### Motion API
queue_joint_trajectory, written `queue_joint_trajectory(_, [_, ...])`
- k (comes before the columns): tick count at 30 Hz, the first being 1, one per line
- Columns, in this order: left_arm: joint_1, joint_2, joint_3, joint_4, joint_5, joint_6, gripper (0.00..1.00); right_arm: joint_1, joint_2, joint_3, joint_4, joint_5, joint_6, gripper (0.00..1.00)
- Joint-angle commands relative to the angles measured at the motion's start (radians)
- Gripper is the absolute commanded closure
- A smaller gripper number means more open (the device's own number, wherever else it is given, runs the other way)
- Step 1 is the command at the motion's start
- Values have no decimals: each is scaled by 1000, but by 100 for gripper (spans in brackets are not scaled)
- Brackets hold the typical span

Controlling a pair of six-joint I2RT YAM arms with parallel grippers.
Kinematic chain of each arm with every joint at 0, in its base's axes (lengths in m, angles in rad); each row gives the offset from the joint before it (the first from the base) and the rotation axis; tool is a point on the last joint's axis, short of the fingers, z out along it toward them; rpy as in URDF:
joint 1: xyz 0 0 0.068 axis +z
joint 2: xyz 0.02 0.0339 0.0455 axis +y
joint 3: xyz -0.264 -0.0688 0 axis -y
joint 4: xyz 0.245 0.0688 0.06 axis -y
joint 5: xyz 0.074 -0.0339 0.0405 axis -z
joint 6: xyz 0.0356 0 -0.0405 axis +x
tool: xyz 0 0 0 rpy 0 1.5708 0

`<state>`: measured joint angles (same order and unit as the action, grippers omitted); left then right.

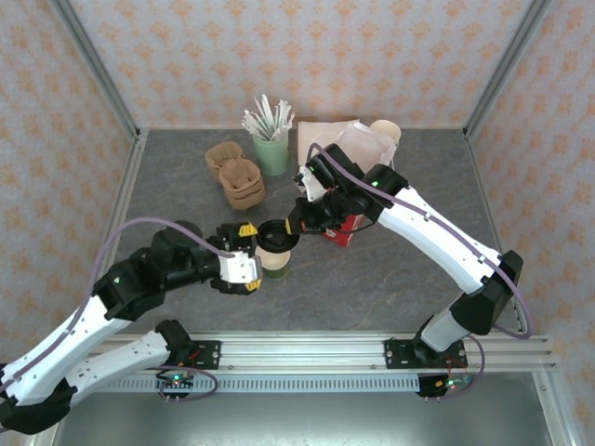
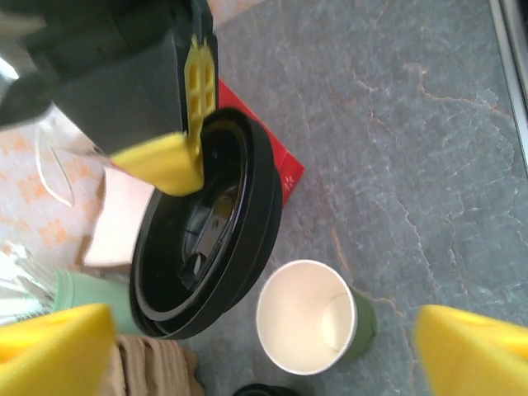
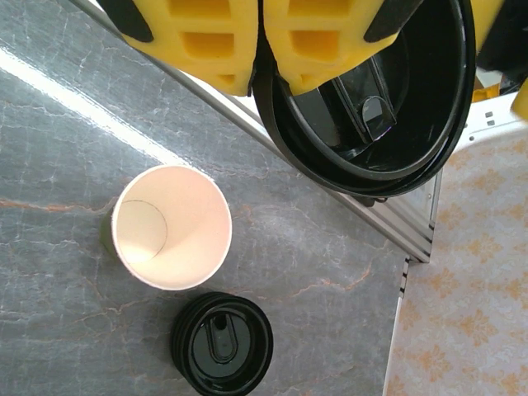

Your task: Pack the takeout coffee

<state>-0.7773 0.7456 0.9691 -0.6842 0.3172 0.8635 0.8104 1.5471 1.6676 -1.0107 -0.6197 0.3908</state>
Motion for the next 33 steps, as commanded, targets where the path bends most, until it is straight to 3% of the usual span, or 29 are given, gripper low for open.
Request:
queue_joint_trajectory(1, [-5, 40, 51, -8, -68, -41, 0, -2, 12, -11, -12, -30, -19, 100])
queue_joint_trajectory(10, [-5, 48, 60, 40, -78, -107, 1, -2, 19, -25, -8, -38, -26, 100])
queue_joint_trajectory(14, [-4, 73, 87, 12, -104, -90, 19, -3, 24, -28, -9, -44, -29, 100])
queue_joint_trajectory(17, [-4, 83, 94, 7, -90, -89, 43, -4, 27, -25, -9, -45, -33, 100])
queue_joint_trajectory(18, [-3, 83, 94, 6, -83, -88, 47, -4, 27, -25, -12, -42, -34, 100])
queue_joint_trajectory(24, [-4, 94, 83, 3, -66, -72, 51, -7, 38, -14, -16, -64, -35, 100])
queue_joint_trajectory(28, [-5, 105, 88, -8, -65, -58, 61, -7, 38, -14, -14, -74, -38, 100])
queue_joint_trajectory(33, [-4, 125, 100, -34, -89, -27, 65, -8, 41, -9, -16, -85, -40, 100])
